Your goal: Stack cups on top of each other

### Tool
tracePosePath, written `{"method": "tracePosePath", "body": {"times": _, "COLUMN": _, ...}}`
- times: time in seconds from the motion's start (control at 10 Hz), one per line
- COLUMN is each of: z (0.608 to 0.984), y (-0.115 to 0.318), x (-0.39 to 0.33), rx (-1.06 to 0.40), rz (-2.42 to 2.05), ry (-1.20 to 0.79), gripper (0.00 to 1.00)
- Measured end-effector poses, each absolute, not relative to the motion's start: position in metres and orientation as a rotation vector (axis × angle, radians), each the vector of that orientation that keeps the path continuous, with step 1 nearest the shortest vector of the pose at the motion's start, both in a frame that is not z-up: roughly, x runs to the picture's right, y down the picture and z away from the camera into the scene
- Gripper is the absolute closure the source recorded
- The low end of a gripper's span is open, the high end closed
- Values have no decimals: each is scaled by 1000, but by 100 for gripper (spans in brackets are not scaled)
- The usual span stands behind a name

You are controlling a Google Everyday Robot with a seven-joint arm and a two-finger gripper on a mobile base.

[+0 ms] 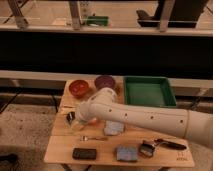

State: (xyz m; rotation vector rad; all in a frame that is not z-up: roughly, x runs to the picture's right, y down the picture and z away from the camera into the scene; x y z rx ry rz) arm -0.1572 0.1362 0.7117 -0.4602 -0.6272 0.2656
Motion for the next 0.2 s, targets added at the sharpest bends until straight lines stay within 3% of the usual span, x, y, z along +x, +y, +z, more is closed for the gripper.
{"method": "tracePosePath", "body": {"times": 0.2, "z": 710, "y": 136, "x": -149, "rx": -461, "rz": 282, "ry": -628, "gripper": 22}}
